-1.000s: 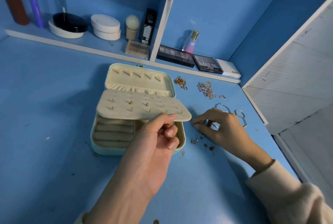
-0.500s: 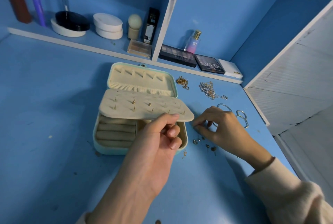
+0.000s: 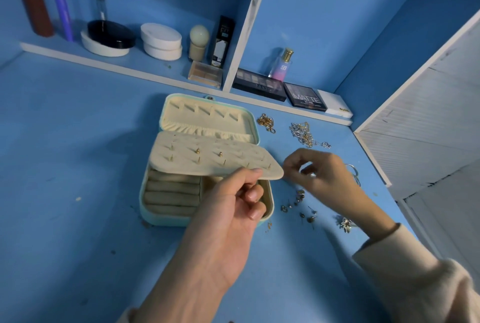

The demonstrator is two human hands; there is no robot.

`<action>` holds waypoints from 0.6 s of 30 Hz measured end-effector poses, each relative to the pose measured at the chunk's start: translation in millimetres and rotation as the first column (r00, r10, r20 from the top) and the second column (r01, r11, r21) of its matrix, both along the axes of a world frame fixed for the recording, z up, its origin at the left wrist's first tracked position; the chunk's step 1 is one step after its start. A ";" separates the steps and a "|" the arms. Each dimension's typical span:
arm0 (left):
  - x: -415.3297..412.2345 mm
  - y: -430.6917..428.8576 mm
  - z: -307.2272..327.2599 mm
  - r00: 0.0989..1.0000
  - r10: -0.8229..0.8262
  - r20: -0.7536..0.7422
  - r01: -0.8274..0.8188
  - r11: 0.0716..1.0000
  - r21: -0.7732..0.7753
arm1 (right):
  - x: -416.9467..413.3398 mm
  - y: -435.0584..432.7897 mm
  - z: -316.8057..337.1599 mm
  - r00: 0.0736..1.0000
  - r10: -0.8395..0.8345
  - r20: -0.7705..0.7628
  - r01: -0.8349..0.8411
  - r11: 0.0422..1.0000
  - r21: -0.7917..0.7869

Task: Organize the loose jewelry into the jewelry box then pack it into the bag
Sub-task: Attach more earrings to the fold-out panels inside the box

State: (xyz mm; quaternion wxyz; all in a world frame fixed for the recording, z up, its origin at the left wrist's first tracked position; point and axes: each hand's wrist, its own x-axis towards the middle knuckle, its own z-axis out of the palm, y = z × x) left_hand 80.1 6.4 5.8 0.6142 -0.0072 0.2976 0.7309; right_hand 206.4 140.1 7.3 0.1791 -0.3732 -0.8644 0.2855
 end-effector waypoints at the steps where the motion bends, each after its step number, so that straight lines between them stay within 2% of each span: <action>1: -0.3 0.0 -0.3 1.000 0.000 0.004 0.000 1.000 0.000 | -4.8 -1.1 8.6 0.995 -0.037 -0.097 0.027 0.994 -0.105; 2: -0.2 0.0 -0.7 1.000 0.000 0.005 0.000 1.000 -0.003 | -8.7 -1.6 17.3 0.982 -0.061 -0.178 0.027 0.982 -0.189; 4: -0.5 0.0 -1.3 1.000 -0.001 0.003 0.001 1.000 -0.009 | -16.2 -2.1 30.7 0.975 -0.025 -0.219 -0.029 0.969 -0.243; 8: -0.6 0.1 -1.3 1.000 -0.003 0.003 0.003 1.000 -0.007 | -26.7 -4.6 40.9 0.988 0.124 -0.087 -0.141 0.966 -0.217; 18: -1.4 -0.4 -0.4 1.000 -0.006 0.007 0.006 1.000 0.002 | -32.7 -2.9 46.9 0.983 0.183 -0.009 -0.180 0.956 -0.229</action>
